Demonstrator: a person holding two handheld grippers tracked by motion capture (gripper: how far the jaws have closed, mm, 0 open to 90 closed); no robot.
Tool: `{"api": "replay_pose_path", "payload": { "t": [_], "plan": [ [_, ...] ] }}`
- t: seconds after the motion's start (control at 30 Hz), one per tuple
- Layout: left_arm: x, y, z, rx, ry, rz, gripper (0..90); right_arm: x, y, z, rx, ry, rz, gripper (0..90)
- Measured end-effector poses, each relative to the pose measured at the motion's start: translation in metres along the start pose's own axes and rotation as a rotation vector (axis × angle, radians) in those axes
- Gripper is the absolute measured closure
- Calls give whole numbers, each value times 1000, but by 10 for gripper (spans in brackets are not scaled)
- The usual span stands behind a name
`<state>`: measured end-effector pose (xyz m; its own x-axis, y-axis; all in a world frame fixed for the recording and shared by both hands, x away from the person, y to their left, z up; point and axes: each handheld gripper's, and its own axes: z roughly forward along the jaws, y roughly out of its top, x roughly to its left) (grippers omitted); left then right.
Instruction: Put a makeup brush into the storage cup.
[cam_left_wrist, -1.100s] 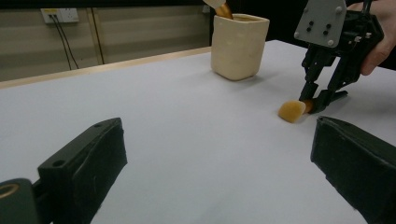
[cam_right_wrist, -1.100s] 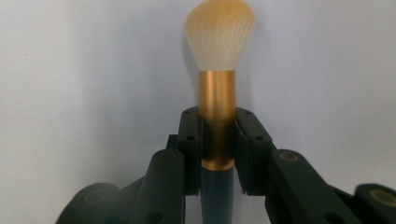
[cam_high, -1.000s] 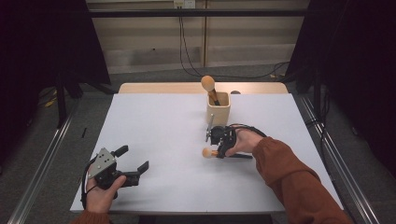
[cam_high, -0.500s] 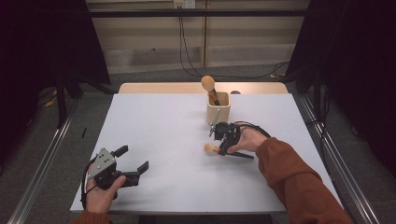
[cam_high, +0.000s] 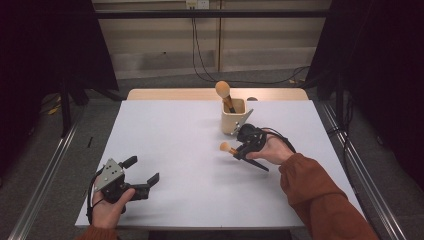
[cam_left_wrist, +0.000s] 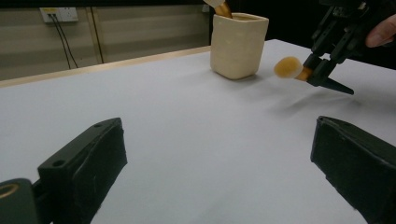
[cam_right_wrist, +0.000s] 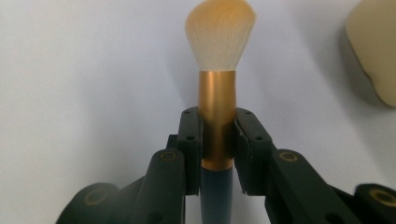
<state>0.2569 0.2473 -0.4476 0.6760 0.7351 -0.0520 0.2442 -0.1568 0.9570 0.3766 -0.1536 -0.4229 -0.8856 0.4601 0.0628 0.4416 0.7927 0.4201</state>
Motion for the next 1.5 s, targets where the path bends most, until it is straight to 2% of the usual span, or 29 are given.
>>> {"api": "replay_pose_path", "payload": {
  "t": [0.1, 0.17, 0.37, 0.43, 0.6, 0.8, 0.97, 1.17, 1.33, 1.5],
  "plan": [
    [0, 0, 0, 0, -1, -1, 33, 0, -4, -6, -49, -11, 8, 746],
    [0, 0, 0, 1, -2, -1, 33, 2, -6, -11, -95, 8, -13, 746],
    [0, 0, 0, -3, -1, -5, 33, 6, -12, -20, -172, -22, -8, 746],
    [0, 0, 0, -3, -2, -5, 33, 4, -16, -21, -200, -4, 21, 746],
    [0, 0, 0, -1, 0, -6, 33, 0, -23, -26, -286, -8, 65, 746],
    [0, 0, 0, 2, -1, -5, 33, 1, -30, -29, -383, -26, 78, 747],
    [0, 0, 0, 0, -1, -5, 33, 0, -34, -30, -433, -33, 94, 747],
    [0, 0, 0, -3, -3, -3, 33, 0, -41, -27, -498, -9, 92, 746],
    [0, 0, -1, -4, -2, -7, 33, 0, -47, -26, -566, -4, 120, 747],
    [0, 0, 0, -3, -2, -4, 33, 0, -50, -27, -611, -5, 135, 747]
  ]
}}
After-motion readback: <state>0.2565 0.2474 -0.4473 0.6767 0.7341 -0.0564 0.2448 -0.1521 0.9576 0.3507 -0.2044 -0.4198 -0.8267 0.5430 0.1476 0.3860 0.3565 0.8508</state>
